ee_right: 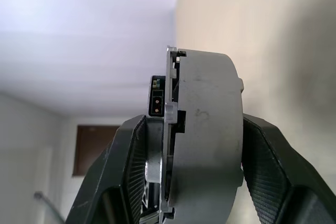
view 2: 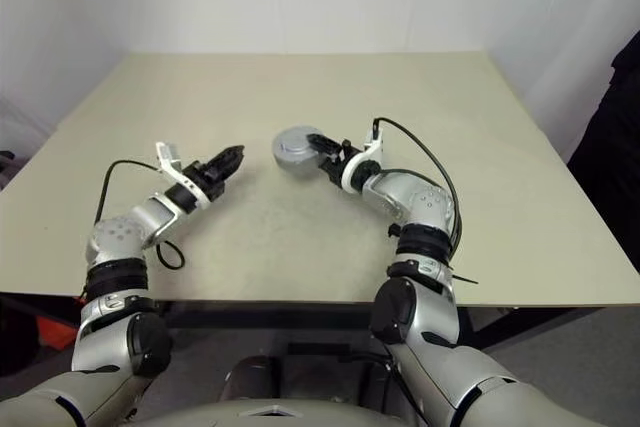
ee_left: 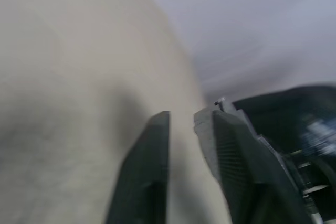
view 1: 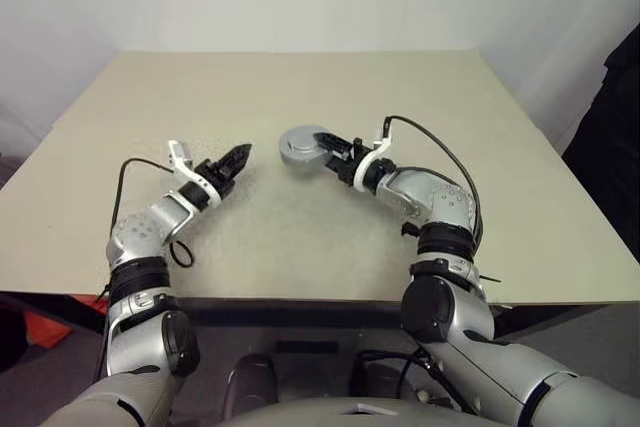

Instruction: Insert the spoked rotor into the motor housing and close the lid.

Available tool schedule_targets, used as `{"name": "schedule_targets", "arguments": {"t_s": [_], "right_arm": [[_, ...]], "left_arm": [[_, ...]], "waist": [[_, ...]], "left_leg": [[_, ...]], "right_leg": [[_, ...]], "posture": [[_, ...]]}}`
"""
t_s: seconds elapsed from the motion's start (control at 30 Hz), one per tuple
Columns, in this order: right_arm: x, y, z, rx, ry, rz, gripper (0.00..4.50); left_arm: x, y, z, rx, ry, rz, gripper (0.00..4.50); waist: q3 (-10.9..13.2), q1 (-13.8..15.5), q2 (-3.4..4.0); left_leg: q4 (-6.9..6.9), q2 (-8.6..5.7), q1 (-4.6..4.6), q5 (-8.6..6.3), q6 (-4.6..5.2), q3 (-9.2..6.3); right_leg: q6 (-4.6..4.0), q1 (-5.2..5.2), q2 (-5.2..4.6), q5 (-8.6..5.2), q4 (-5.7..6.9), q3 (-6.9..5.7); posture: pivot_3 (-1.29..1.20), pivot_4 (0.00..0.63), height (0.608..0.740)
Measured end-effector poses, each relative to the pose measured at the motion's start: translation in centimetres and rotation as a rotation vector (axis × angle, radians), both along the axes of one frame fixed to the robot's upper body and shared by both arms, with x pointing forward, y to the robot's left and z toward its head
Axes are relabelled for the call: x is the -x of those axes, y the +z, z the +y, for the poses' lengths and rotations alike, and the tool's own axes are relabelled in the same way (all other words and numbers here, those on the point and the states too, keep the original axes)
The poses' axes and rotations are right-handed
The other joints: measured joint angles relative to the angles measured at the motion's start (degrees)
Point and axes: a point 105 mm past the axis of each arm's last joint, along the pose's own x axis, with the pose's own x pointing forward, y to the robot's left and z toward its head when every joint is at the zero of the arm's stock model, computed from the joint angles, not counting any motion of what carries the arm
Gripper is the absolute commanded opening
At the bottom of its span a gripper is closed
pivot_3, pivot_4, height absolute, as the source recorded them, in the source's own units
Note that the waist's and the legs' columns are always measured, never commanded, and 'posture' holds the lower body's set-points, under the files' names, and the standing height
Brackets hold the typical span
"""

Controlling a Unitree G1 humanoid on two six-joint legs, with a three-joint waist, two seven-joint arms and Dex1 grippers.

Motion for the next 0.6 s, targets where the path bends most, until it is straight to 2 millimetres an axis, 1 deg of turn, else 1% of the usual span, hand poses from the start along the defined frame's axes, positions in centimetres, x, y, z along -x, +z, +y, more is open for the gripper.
{"name": "schedule_targets", "arguments": {"t_s": [0.1, 0.17, 0.3, 0.37, 0.47, 0.6], "right_arm": [[0.5, 0.9, 0.9, 0.017, 0.051, -0.036, 2.19], [0.8, 1.1, 1.3, 0.024, 0.073, -0.042, 2.19], [1.3, 1.7, 2.1, 0.044, 0.119, -0.07, 2.19], [1.7, 2.0, 2.6, 0.066, 0.146, -0.091, 2.19], [2.1, 2.1, 3.3, 0.094, 0.179, -0.106, 2.19], [2.6, 2.6, 3.8, 0.111, 0.208, -0.133, 2.19]], "left_arm": [[0.8, 0.7, -0.1, 0.12, -0.035, -0.011, 3.64], [1.2, 0.9, -0.4, 0.169, -0.063, -0.001, 4.36], [1.7, 1.4, -1.2, 0.249, -0.123, 0.012, 4.36], [2.0, 1.3, -2.3, 0.283, -0.163, 0.026, 4.36], [2.1, 0.9, -4.0, 0.286, -0.214, 0.059, 4.36], [1.8, 0.5, -5.3, 0.295, -0.245, 0.079, 4.36]], "waist": [[0.0, 0.1, -0.01], [0.0, 0.2, -0.01], [0.0, 0.4, -0.02], [0.0, 0.6, -0.03], [0.0, 1.1, -0.03], [0.0, 1.4, -0.05]], "left_leg": [[0.05, 0.01, 0.0, 0.0, -0.01, -0.01], [0.09, 0.02, 0.0, 0.01, -0.02, -0.02], [0.18, 0.0, 0.0, 0.01, -0.03, -0.03], [0.2, -0.01, 0.0, 0.01, -0.03, -0.03], [0.21, 0.0, 0.01, 0.03, -0.05, -0.03], [0.21, 0.01, 0.01, 0.04, -0.07, -0.04]], "right_leg": [[0.05, 0.02, 0.0, 0.03, 0.02, 0.0], [0.11, 0.05, 0.01, 0.07, 0.03, 0.0], [0.24, 0.1, -0.01, 0.15, 0.02, 0.03], [0.29, 0.13, -0.01, 0.18, 0.01, 0.03], [0.32, 0.13, -0.01, 0.21, 0.02, 0.03], [0.35, 0.13, 0.0, 0.23, 0.01, 0.03]], "posture": [[0.0, 0.0, 0.74], [0.0, 0.0, 0.74], [0.0, 0.0, 0.74], [0.0, 0.0, 0.74], [0.0, 0.0, 0.74], [0.0, 0.0, 0.74]]}}
